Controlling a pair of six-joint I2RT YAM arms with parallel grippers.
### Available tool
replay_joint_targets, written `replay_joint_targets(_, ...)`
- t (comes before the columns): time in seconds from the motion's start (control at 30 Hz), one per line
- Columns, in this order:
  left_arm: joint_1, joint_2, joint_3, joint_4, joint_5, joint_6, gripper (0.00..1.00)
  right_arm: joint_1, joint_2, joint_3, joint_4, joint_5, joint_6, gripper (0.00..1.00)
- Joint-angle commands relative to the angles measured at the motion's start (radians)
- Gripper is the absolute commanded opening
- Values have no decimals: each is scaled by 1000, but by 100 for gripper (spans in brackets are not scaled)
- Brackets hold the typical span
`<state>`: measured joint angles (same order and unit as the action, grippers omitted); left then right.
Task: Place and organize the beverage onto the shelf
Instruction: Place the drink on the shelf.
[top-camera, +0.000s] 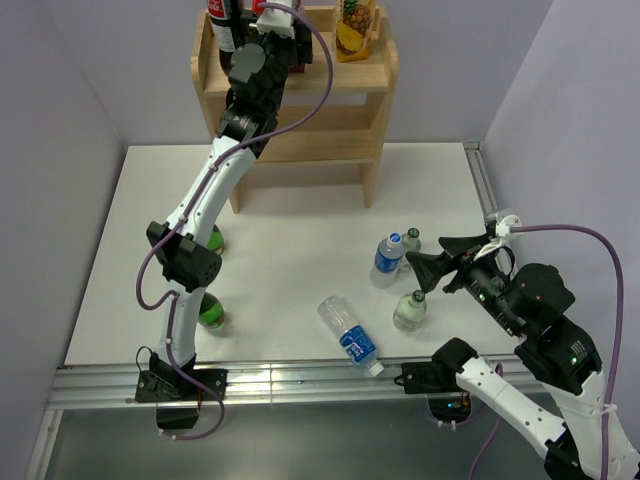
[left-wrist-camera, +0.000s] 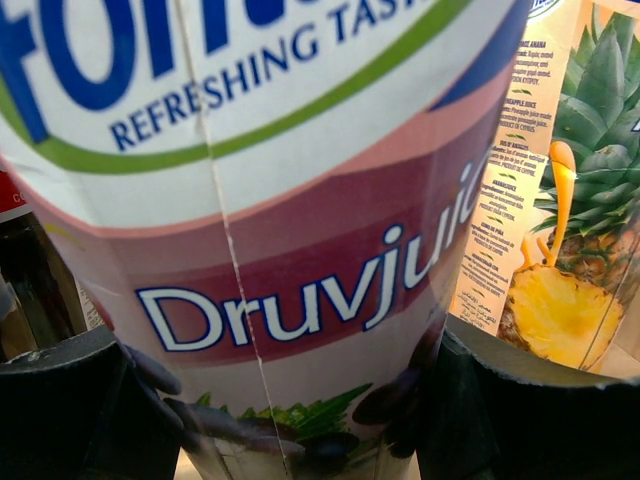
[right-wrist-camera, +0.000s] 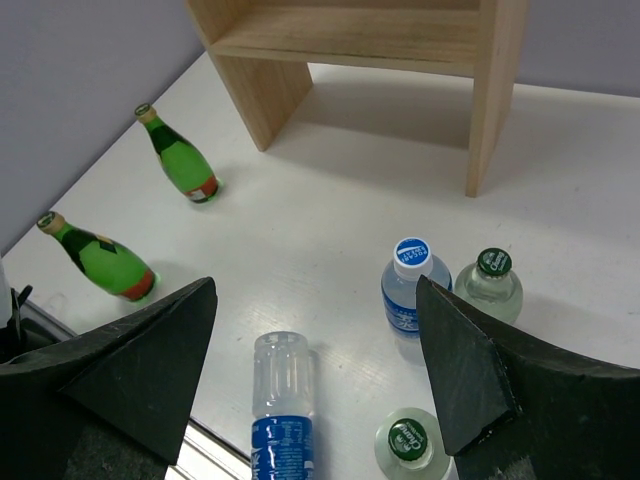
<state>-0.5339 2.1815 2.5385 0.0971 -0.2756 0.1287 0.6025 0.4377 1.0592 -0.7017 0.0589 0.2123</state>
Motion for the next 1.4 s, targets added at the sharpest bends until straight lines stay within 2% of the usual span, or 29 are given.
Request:
replay_joint_targets(0.0, -35, -94, 57, 12, -10, -11, 46, 2, 15, -2, 44, -10, 4, 87)
replay_joint_targets(0.47, -25, -43, 34, 15, -5, -8, 72, 3, 4, -16, 51, -13, 6, 87)
replay_joint_targets(0.77, 0, -25, 25, 15, 18, -41, 85, 2, -5, -19, 51, -10, 4, 87)
replay_joint_targets(1.0, 3, -14, 16, 21, 27, -47, 83, 2, -7, -22, 51, -10, 6, 87)
replay_joint_targets(1.13, 8, -3, 11, 24, 33, -55, 75, 2, -7, -24, 51, -10, 6, 87)
replay_joint_targets(1.2, 9, 1, -4, 30, 38, -58, 67, 2, -8, -25, 53, -10, 6, 86)
replay_joint_targets(1.27, 8, 9, -9, 30, 38, -63, 64, 2, -10, -25, 50, -8, 4, 86)
replay_joint_targets(1.37, 9, 24, -11, 39, 30, -64, 66, 2, -10, -27, 51, -7, 4, 86)
